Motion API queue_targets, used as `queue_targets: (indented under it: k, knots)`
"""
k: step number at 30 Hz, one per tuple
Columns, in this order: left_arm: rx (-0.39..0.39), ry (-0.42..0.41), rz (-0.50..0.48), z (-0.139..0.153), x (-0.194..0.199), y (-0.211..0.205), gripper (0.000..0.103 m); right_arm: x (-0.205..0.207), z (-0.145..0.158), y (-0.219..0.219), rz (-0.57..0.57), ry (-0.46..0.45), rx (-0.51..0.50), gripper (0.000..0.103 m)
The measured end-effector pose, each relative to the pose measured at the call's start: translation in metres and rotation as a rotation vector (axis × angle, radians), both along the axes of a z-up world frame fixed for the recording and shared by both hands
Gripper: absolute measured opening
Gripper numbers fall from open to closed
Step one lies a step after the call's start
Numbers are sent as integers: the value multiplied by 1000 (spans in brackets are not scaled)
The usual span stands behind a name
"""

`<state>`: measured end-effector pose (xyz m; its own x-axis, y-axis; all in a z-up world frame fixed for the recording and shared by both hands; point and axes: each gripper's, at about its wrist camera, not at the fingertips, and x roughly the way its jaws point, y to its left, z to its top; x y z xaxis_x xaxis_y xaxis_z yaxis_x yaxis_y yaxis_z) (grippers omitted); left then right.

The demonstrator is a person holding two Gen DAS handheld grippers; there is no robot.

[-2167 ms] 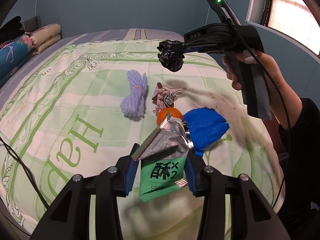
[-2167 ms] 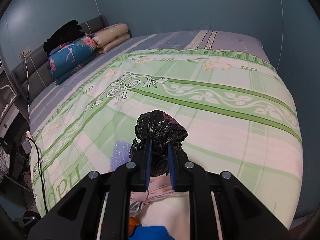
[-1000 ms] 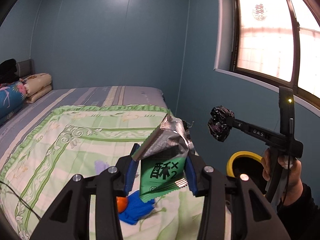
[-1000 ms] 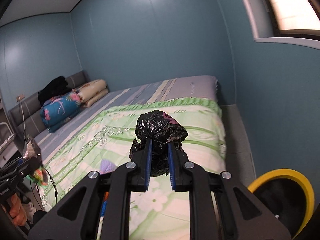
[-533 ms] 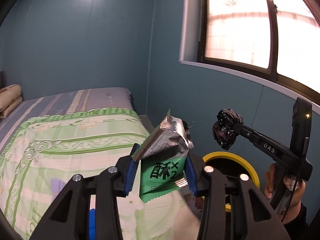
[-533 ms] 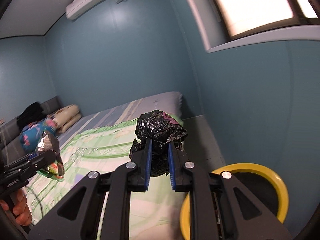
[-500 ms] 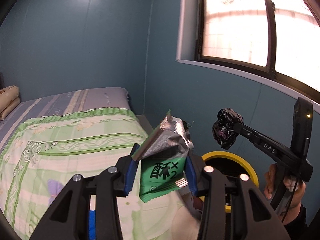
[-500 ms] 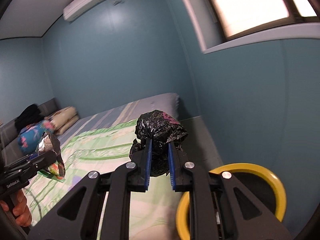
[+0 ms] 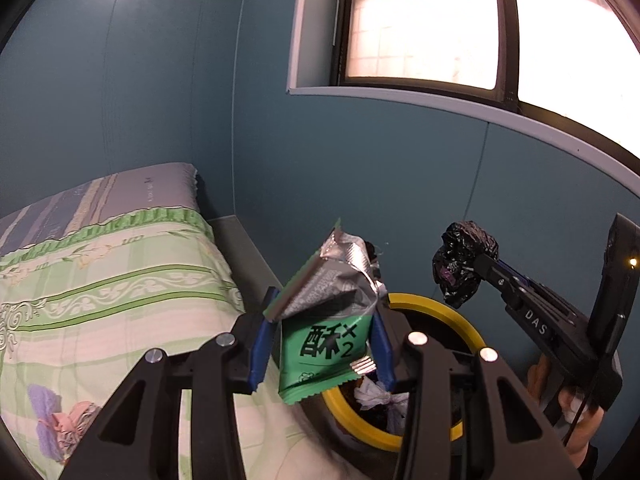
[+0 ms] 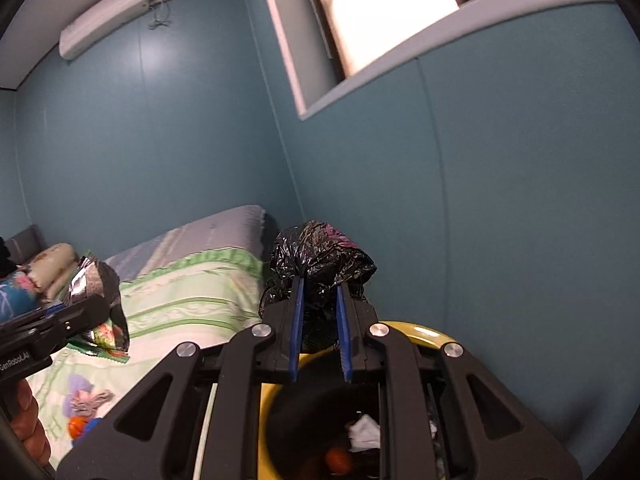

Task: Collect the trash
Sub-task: 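Carry the snack packet and black bag over the yellow-rimmed bin with both tools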

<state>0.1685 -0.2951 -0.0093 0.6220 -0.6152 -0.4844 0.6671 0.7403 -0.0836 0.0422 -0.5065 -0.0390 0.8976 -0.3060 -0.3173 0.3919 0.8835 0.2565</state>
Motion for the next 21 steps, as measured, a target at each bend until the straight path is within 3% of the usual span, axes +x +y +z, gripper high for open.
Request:
queue_targets:
  k: [9,21]
  knots:
    - [40,71,-81,-36,15,-54,40,6,-20,-21,-57,63,29,15]
    - [99,201,-105,-88,28,-96,40,19,-48,-49,-65,123,127,15]
